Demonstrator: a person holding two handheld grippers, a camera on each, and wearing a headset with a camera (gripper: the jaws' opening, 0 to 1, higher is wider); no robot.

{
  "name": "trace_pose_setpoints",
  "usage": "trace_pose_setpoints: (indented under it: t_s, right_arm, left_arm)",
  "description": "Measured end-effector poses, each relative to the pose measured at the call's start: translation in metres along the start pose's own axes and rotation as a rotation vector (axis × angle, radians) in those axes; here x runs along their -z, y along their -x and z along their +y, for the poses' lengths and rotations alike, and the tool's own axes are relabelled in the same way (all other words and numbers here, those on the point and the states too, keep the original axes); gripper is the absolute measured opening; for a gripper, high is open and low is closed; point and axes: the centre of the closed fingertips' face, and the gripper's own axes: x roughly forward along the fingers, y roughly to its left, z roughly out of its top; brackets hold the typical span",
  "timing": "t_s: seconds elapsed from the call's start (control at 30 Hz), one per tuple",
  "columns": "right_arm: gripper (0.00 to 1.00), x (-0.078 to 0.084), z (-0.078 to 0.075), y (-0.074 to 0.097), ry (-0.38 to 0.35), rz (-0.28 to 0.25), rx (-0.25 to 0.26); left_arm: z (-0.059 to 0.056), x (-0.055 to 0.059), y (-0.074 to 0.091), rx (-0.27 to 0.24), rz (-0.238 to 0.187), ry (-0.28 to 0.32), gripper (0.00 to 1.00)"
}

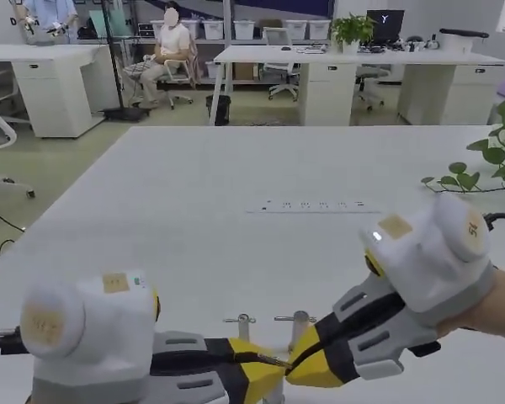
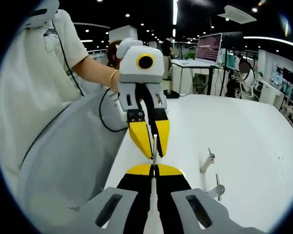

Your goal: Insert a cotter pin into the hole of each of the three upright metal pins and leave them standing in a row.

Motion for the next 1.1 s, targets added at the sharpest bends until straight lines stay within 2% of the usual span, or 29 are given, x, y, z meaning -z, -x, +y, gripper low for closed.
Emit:
trace_pose_setpoints:
  t_s: [0.27,0.5,0.73,1.1]
  right_arm:
    - [0.03,0.013,-0.009,0.004,0.023,0.082,0.037]
    - [0.03,0.035,-0.017,0.006,0.034,0.185,0.063]
    - [0.03,0.052,-0.023,0.005,0.030,0.250,0.076]
    - [0.03,0.069,-0.032,0.002,0.036,0.328,0.089]
  left_arm:
    - [0.007,0.006,-0.002,-0.044,0.010,-0.012,0.17]
    - [0.017,0.016,-0.006,-0.104,0.036,-0.049,0.24]
    - [0.027,0.025,-0.012,-0.147,0.054,-0.048,0.24]
    - [0.037,0.037,-0.022,-0.170,0.081,-0.038,0.24]
